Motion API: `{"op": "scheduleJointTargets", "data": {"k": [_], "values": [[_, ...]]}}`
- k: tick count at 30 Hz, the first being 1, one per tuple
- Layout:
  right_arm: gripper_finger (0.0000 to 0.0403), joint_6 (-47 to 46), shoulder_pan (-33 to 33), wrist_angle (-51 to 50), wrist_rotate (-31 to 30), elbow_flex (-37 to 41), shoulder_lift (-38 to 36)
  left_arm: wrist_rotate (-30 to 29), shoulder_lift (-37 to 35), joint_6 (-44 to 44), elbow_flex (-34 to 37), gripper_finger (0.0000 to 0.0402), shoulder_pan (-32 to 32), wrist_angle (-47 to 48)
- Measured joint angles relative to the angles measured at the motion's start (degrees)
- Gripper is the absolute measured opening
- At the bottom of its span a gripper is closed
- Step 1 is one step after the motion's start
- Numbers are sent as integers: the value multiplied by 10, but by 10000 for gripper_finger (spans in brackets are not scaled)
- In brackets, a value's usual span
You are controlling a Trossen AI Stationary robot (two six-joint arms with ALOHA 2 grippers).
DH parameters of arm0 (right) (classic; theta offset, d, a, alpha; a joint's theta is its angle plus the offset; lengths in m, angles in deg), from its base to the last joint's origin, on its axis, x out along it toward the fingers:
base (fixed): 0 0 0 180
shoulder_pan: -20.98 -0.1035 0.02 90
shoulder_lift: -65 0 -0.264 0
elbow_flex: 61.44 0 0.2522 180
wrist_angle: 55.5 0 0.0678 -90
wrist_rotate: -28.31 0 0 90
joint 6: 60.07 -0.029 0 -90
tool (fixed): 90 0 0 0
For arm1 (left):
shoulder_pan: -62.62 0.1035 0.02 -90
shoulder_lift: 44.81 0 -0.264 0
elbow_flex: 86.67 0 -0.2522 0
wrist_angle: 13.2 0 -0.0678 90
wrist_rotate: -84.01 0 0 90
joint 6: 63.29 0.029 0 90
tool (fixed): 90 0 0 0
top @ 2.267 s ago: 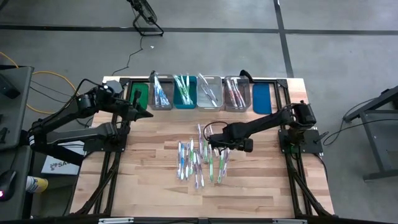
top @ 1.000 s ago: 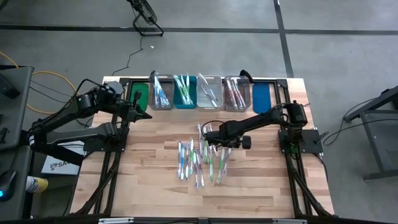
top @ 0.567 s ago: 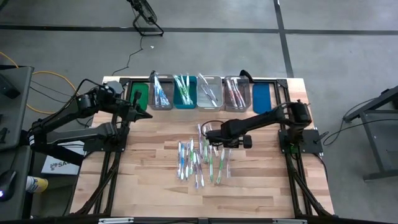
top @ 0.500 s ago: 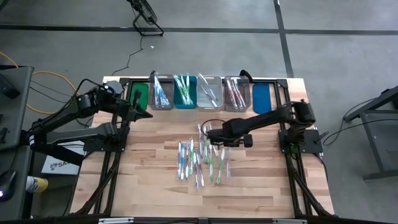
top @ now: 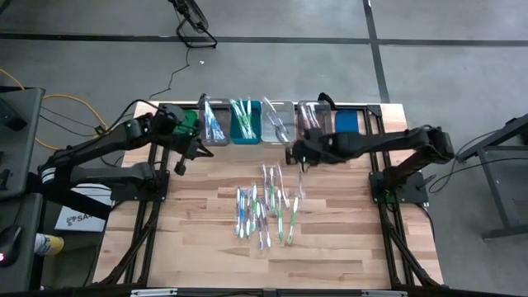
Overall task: Pick & Place Toothbrushes
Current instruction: Put the purple toothbrush into the white bin
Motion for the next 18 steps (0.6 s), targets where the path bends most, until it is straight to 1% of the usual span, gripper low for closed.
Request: {"op": "scheduleJointTargets", "data": {"k": [2, 5, 9, 10, 12, 16, 18], "values": [[5, 82, 27, 52, 6, 0, -10, 7, 11, -5, 0, 7, 0, -18], [1, 196, 72, 139, 33, 0, -16, 9, 21, -11, 0, 7, 0, -37], [0, 327, 137, 252, 100, 0, -16, 9, 21, -42, 0, 8, 0, -65], [0, 355, 152, 275, 115, 0, -15, 9, 21, -49, 0, 8, 0, -71], [0, 398, 178, 313, 125, 0, -11, 7, 21, -65, 0, 8, 0, -75], [1, 487, 225, 359, 152, 0, -9, -11, 21, -102, 0, 8, 0, -80], [1, 525, 245, 371, 154, 0, -10, -18, 21, -123, 0, 8, 0, -81]]}}
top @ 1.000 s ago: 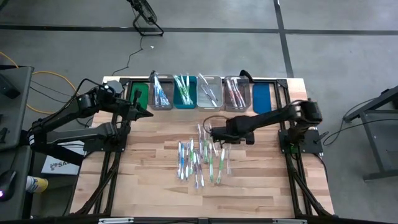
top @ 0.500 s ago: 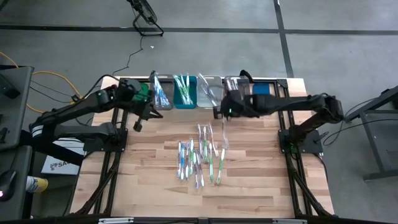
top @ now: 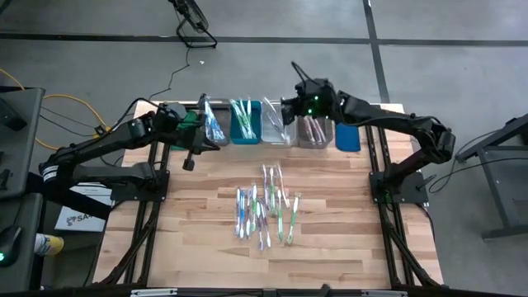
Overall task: Pick & Place Toothbrushes
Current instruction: Put the purple toothbrush into the white bin
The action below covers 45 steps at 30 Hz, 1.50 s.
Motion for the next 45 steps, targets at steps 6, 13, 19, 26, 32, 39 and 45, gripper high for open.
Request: {"op": "scheduleJointTargets", "data": {"k": [6, 13, 19, 26, 32, 39, 45], "values": [[2, 62, 64, 13, 60, 0, 7, -24, 0, -59, 0, 8, 0, -26], [3, 50, 110, 52, 155, -9, 47, -40, -1, -108, 0, 8, 0, -92], [3, 98, 110, -6, 161, -77, 111, -74, -1, -127, 0, 8, 0, -122], [3, 121, 118, -90, 159, -167, 190, -89, -1, -142, 0, 8, 0, -125], [3, 124, 121, -130, 178, -212, 245, -96, -1, -149, 0, 8, 0, -124], [3, 130, 123, -129, 175, -214, 281, -96, -1, -156, 0, 8, 0, -123], [3, 135, 125, -122, 173, -214, 305, -98, -1, -159, 0, 8, 0, -123]]}}
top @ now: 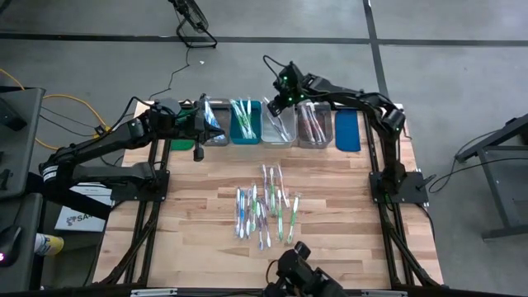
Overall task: Pick & Place Toothbrushes
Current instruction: Put the purple toothbrush into the white bin, then put the green toothbrush into the blue bin
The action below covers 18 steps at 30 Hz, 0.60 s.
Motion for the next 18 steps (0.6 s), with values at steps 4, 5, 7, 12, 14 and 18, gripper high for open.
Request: {"op": "scheduleJointTargets", "data": {"k": [4, 5, 7, 12, 14, 18], "values": [[4, 0, -1, 3, 0, 0, 4, 0, 0, -8, 0, 8, 0, 0], [6, 0, -1, 9, 0, 0, 4, 0, 0, -8, 0, 8, 0, 0], [16, 0, -2, 17, 0, 0, 4, 0, 0, -8, 0, 8, 0, 0], [70, -13, 0, 18, -14, 0, 4, 0, 0, -8, 0, 8, 0, 0], [97, -14, 0, 17, -20, 0, 4, 0, 0, -8, 0, 8, 0, 0], [145, -34, 0, 14, -9, 0, 4, 0, 0, -8, 0, 8, 0, 0]]}}
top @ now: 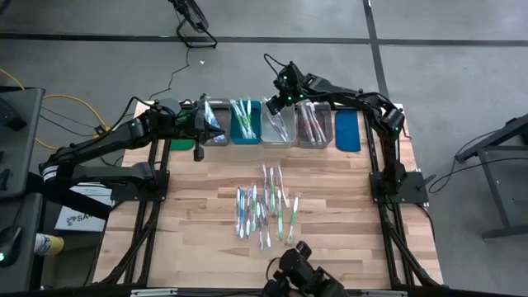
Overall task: Pick & Place Toothbrushes
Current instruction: Put the green toothbrush into the blue bin
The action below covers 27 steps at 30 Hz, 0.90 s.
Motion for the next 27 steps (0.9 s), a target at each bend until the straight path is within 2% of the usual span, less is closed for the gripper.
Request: {"op": "scheduleJointTargets", "data": {"k": [6, 10, 13, 22, 27], "values": [[185, -38, 0, -71, 54, 0, -4, 0, 0, 0, 0, 8, 0, 2], [186, -71, -3, -159, 110, 0, -15, 0, 0, 9, 0, 8, 0, 9], [182, -90, -13, -218, 113, 0, -29, 2, 1, 24, 0, 8, 0, 10], [180, -177, -79, -313, 18, 0, -91, 11, 1, 85, 0, 8, 0, 16], [180, -239, -135, -393, -43, 0, -100, 26, 1, 125, 0, 8, 0, 47]]}}
